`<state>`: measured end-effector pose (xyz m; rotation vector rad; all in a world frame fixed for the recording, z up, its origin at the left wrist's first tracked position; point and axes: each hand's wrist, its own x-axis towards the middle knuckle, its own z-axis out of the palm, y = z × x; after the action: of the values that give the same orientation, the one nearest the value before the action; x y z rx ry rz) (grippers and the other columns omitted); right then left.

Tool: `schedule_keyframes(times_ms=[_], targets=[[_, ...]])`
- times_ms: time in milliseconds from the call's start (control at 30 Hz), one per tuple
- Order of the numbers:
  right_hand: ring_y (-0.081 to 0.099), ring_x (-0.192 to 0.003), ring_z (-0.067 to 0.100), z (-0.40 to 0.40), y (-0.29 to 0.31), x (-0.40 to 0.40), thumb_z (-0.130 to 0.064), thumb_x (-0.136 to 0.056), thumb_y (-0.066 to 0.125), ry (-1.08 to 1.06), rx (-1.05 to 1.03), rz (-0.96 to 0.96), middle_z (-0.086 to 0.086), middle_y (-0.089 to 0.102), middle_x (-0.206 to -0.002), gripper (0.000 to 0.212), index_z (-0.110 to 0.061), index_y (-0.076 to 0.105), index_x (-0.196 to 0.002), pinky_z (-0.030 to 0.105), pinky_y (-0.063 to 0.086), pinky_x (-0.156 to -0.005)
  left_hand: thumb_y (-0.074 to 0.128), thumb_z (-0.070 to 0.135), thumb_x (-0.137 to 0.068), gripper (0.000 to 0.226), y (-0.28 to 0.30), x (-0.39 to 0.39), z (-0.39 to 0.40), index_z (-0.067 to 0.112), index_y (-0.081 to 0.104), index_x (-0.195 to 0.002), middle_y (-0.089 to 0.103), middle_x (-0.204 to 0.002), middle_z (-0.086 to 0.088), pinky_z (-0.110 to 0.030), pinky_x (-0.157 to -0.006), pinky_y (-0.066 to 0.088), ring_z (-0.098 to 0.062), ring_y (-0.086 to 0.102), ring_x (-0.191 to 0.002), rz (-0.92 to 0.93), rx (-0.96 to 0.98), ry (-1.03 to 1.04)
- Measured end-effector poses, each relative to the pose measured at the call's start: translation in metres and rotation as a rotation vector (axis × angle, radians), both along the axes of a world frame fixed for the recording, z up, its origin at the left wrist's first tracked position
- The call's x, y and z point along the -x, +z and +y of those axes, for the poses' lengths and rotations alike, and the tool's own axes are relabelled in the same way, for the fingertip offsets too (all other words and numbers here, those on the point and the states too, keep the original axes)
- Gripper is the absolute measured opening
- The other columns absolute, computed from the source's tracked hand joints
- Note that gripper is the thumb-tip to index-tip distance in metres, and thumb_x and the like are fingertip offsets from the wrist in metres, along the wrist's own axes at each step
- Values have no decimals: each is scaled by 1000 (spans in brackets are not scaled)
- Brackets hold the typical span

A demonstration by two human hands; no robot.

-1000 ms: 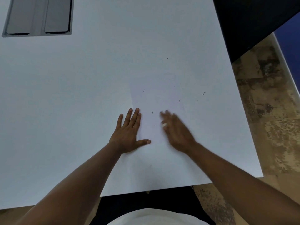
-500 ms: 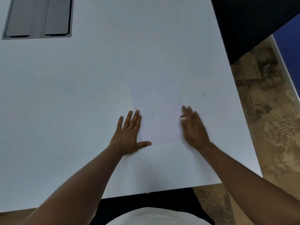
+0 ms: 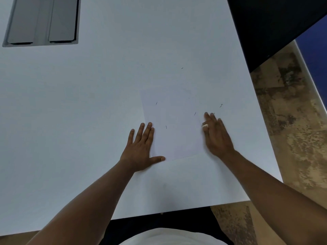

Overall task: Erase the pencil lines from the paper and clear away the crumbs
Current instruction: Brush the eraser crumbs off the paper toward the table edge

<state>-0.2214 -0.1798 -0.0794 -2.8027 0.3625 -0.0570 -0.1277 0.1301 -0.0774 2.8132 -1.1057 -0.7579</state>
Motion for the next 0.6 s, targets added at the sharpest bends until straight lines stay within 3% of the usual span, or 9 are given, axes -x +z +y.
schedule_keyframes(times_ms=[133, 233, 333, 433, 600], targets=[[37, -144, 28, 58, 18, -11, -33, -108, 14, 148, -61, -19, 14, 41, -154, 58, 1, 40, -148, 45, 26, -120, 16, 95, -81, 120, -1, 0, -1, 14, -24, -159, -40, -163, 2, -52, -125, -16, -20, -39, -150, 12, -3, 0], [31, -147, 24, 109, 11, -13, -21, -106, 35, 469, -96, -32, 11, 43, -154, 46, 2, 45, -144, 45, 24, -120, 14, 96, -80, 119, -1, 1, 0, 14, -22, -159, -38, -164, 1, -52, -126, -13, -20, -38, -150, -1, 18, -7], [32, -147, 25, 121, 2, -26, -21, -102, 37, 593, -65, -5, 11, 47, -151, 43, 1, 54, -135, 44, 20, -121, 13, 95, -80, 117, 0, 1, -1, 15, -26, -156, -39, -162, 0, -51, -126, -14, -19, -39, -149, 1, 7, -11], [39, -143, 25, 92, -7, -40, -22, -104, 31, 383, -5, 24, 7, 51, -148, 44, -3, 53, -137, 44, 18, -119, 15, 95, -80, 121, 1, 0, -1, 11, -19, -160, -36, -164, -2, -51, -126, -13, -20, -35, -151, 1, 2, 9], [50, -133, 37, 20, 10, -40, -20, -109, 22, -200, 65, 14, 22, 51, -144, 48, 7, 48, -138, 56, 40, -110, -3, 99, -72, 124, 0, 0, 0, 12, -24, -158, -41, -162, 1, -50, -125, -15, -18, -38, -150, 5, -5, 12]])
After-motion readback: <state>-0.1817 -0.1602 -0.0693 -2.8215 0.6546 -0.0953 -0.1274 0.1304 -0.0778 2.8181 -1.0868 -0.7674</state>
